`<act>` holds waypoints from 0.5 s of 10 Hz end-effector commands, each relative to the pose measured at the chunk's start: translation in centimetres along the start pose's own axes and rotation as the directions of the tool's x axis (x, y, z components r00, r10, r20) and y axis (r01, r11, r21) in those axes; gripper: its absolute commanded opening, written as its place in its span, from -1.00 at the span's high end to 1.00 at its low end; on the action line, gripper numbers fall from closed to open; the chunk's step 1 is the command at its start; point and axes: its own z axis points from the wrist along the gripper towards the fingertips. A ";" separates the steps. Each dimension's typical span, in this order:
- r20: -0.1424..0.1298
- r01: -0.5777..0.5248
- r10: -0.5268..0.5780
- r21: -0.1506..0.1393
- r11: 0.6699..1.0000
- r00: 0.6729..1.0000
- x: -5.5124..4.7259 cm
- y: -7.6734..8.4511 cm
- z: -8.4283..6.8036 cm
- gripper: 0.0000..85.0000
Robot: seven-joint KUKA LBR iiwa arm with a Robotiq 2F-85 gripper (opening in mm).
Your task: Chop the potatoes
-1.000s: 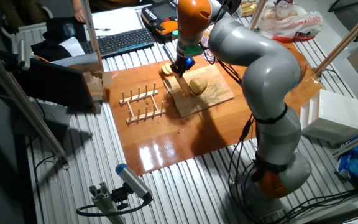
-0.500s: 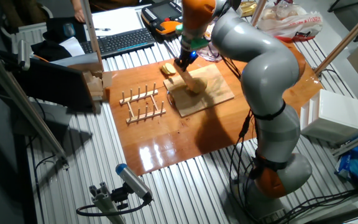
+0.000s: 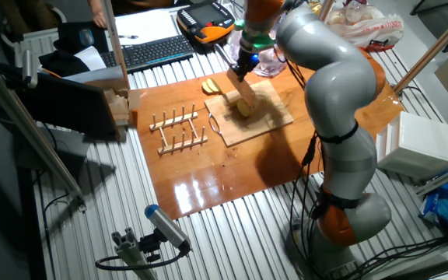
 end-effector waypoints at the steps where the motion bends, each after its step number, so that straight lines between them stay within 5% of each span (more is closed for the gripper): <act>1: 0.006 0.011 -0.011 0.011 1.000 1.000 0.9 -3.7 0.1 1.00; 5: -0.015 0.033 -0.033 -0.022 0.999 0.999 1.4 -5.2 2.0 1.00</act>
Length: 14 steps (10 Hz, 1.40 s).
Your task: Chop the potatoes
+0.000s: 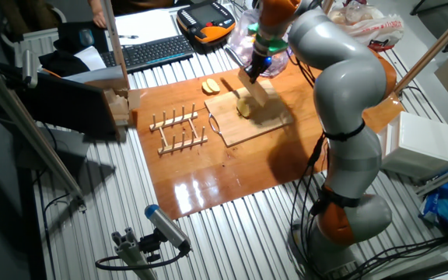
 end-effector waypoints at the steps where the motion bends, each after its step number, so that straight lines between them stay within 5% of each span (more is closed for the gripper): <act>1: 0.005 0.002 -0.002 0.007 1.000 1.000 0.0 0.3 0.2 1.00; 4: 0.023 0.010 -0.011 0.057 0.998 1.000 -0.2 2.1 1.6 1.00; 14: 0.045 0.019 -0.022 0.056 0.998 0.999 1.2 2.1 3.7 1.00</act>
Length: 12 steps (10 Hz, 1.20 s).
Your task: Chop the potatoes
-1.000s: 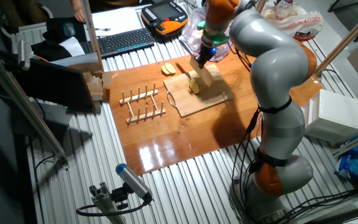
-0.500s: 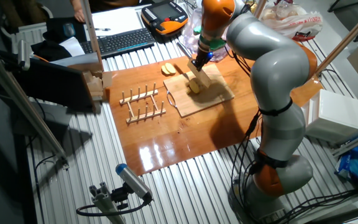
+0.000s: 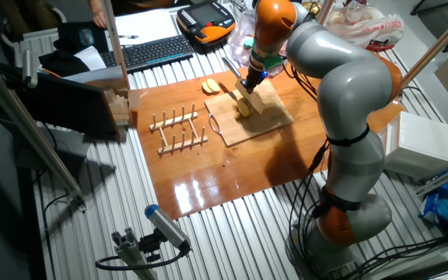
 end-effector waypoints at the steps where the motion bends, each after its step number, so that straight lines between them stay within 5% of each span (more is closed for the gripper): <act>1: -0.001 0.001 -0.001 0.005 1.000 1.000 0.1 0.0 -0.1 1.00; 12: 0.007 -0.002 0.002 0.021 1.000 1.000 1.2 0.2 0.3 1.00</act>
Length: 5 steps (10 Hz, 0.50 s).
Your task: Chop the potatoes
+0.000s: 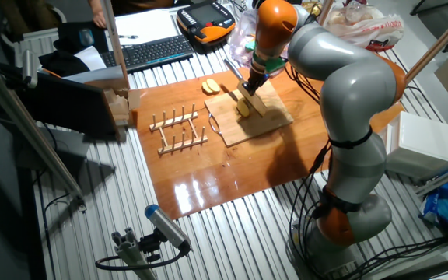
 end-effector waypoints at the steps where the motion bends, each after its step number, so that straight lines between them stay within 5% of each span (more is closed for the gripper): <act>1: 0.002 0.000 0.000 0.001 1.000 1.000 0.0 0.0 0.0 1.00; 5: 0.019 -0.004 0.003 0.019 1.000 1.000 0.1 0.5 0.4 1.00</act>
